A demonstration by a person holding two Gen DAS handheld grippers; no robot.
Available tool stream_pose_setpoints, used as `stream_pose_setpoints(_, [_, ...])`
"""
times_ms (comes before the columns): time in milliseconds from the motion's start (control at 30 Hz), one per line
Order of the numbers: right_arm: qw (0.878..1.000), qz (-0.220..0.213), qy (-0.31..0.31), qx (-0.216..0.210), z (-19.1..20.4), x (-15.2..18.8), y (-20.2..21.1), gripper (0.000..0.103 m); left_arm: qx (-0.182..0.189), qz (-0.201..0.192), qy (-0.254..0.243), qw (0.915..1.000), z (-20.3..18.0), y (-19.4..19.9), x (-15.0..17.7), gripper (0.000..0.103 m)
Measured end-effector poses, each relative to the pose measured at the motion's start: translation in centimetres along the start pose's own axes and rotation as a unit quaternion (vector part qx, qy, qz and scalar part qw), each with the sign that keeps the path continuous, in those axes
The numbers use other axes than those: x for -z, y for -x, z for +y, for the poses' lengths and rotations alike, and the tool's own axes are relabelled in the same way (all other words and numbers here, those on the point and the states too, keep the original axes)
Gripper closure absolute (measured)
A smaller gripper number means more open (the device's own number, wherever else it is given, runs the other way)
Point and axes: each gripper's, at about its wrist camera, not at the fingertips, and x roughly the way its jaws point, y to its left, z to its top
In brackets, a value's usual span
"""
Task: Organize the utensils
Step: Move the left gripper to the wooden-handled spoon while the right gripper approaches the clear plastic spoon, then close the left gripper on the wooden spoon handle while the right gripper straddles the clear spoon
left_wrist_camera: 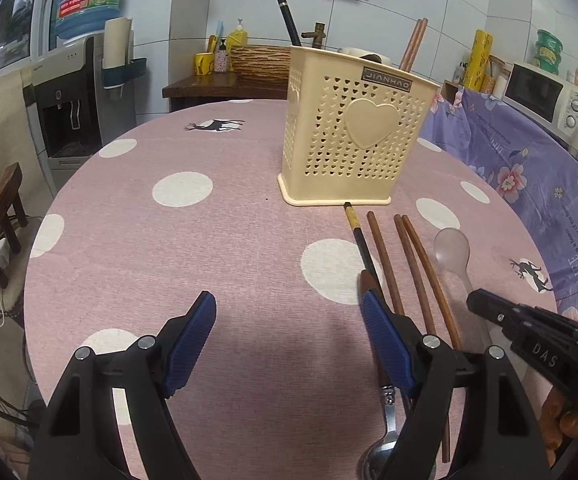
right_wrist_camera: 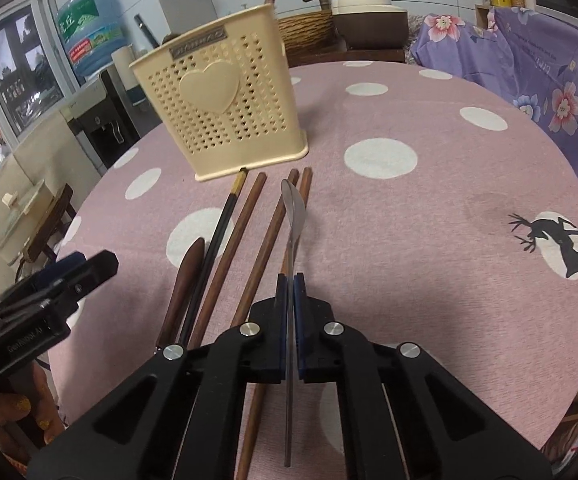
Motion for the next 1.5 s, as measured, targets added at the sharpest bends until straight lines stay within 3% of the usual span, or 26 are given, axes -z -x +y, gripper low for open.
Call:
stream_pose_setpoints(267, [0.999,-0.010,-0.050,0.014,-4.3,-0.5,0.7,0.099,0.016,0.018,-0.025,0.9994,-1.9,-0.8,0.2,0.029])
stream_pose_setpoints(533, [0.997,-0.001,-0.070,0.010,-5.7,0.4,0.0,0.098,0.025,0.051,-0.053,0.9970,-3.5,-1.8,1.0,0.045])
stream_pose_setpoints(600, [0.998,0.001,-0.068,0.017,-5.7,0.5,-0.2,0.090,0.026,0.060,-0.055,0.9963,-3.6,-2.1,1.3,0.049])
stream_pose_setpoints(667, [0.997,-0.004,-0.072,0.011,-5.8,0.5,0.0,0.069,0.024,0.066,-0.056,0.9959,-3.7,-2.4,1.4,0.053])
stream_pose_setpoints(700, [0.997,-0.007,-0.071,0.014,-5.8,0.6,0.1,0.067,0.026,0.070,-0.055,0.9957,-3.7,-2.5,1.5,0.055])
stream_pose_setpoints(967, [0.998,-0.006,-0.059,0.032,-5.7,0.6,0.3,0.067,0.013,0.076,-0.073,0.9943,-4.7,-2.9,1.6,0.060])
stream_pose_setpoints(1133, [0.998,-0.004,-0.053,0.035,-5.6,0.6,0.4,0.067,-0.003,0.077,-0.091,0.9928,-5.1,-3.9,0.8,0.069])
stream_pose_setpoints(1500, [0.998,0.019,-0.015,0.060,-4.7,-0.9,-1.0,0.060,0.003,0.087,-0.079,0.9931,-5.1,-5.1,-0.5,0.070])
